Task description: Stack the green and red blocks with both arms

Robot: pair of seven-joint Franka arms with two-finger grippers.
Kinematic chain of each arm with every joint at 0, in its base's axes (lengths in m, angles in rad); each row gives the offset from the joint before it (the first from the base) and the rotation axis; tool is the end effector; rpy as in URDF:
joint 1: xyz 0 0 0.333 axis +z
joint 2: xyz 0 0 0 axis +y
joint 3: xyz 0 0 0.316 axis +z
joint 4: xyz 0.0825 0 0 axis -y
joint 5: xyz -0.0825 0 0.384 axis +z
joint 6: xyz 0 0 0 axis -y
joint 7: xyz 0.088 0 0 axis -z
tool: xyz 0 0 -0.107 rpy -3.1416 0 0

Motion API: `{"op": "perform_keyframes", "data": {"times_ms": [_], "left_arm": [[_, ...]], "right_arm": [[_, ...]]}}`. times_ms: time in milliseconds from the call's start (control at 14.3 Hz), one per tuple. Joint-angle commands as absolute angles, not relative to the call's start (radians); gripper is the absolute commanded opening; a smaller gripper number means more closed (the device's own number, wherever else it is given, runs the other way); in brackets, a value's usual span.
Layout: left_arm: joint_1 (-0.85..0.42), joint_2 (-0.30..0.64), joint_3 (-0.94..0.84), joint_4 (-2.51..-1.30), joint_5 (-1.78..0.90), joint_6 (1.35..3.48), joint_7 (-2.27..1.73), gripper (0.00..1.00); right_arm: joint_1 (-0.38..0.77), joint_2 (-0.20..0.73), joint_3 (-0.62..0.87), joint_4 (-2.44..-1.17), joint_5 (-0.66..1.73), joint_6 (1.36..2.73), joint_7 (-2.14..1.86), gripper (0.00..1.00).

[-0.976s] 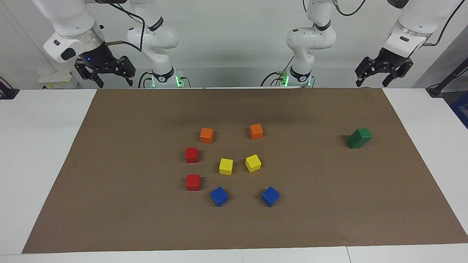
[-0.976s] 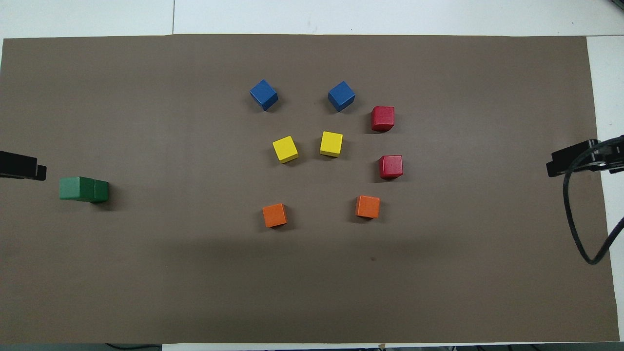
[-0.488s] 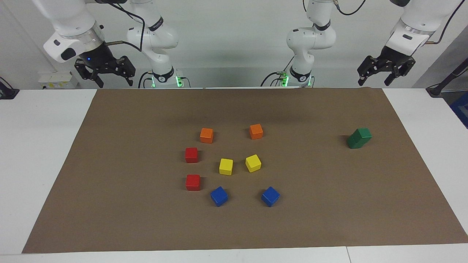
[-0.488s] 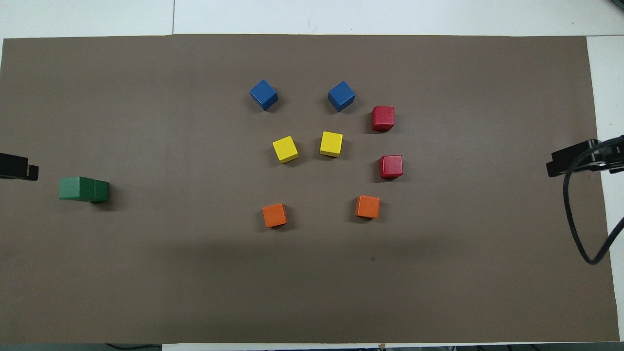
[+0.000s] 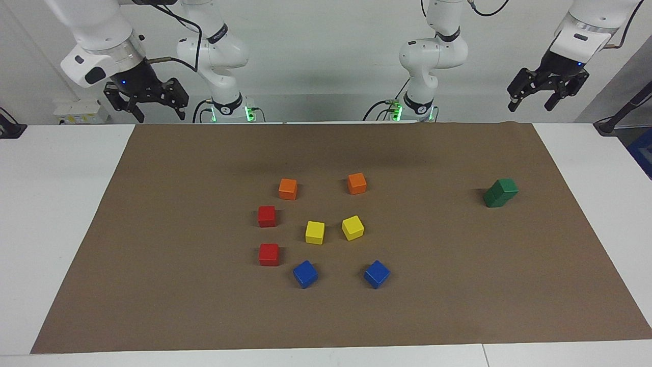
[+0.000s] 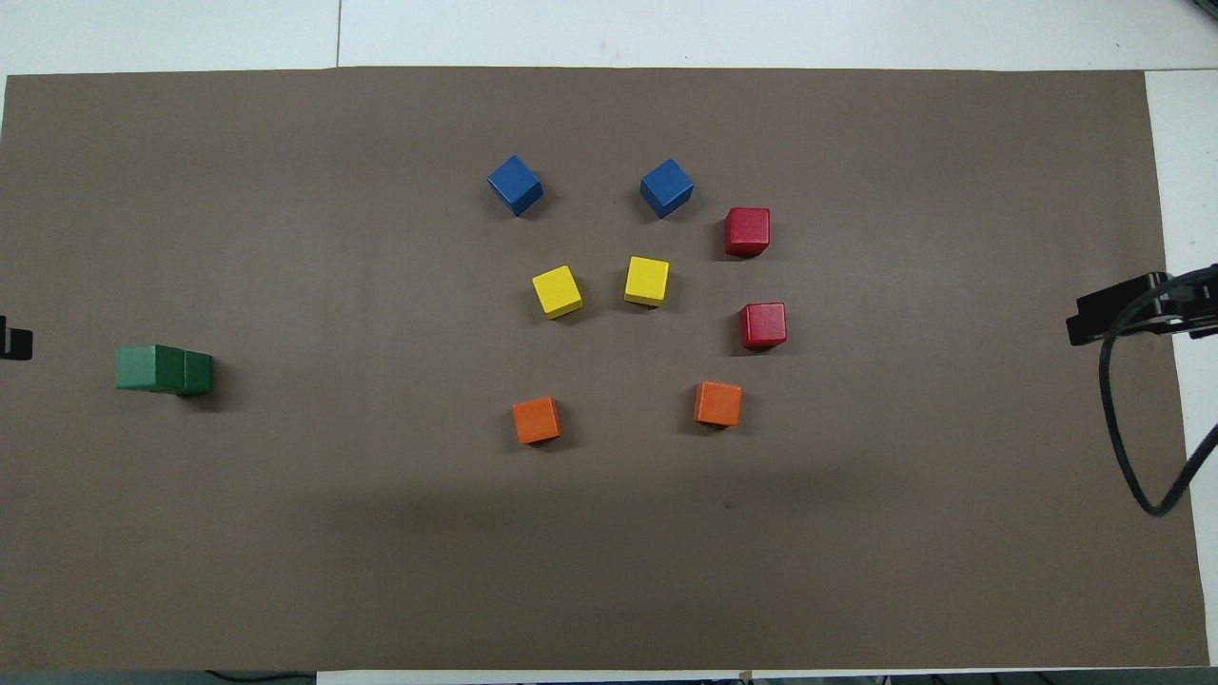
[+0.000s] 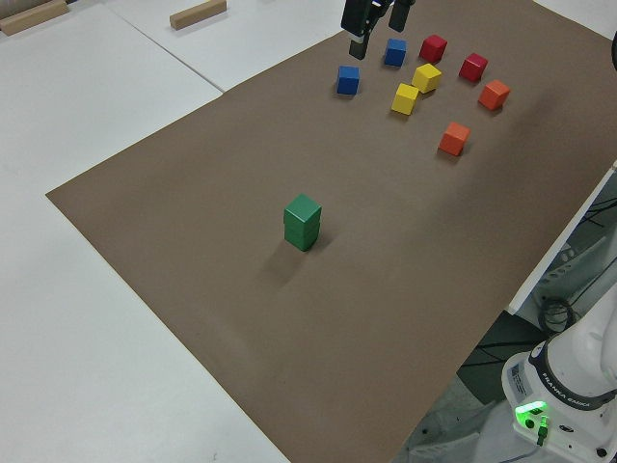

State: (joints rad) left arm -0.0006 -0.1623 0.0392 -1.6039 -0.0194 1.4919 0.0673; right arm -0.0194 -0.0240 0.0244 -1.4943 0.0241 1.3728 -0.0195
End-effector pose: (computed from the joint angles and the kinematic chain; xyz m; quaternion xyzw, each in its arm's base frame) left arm 0.4935 0.0188 0.6870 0.9995 -0.0155 0.0257 0.0115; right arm 0.5258 0.0058 0.6565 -0.9986 -0.0140 0.0486 0.0120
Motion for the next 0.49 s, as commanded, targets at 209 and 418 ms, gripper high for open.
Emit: {"op": "perform_keyframes", "data": {"times_ms": [209,418], "left_arm": [[0.0,-0.268,0.037,-1.638,-0.009,1.471,0.06,1.0],[0.0,-0.268,0.035,-1.637,-0.009,1.466,0.06,1.0]], "right_arm": [[-0.026,-0.038,0.026,-1.513,0.037,1.384,-0.028,1.0],[-0.026,-0.038,0.026,-1.513,0.037,1.384,-0.028,1.0]]}}
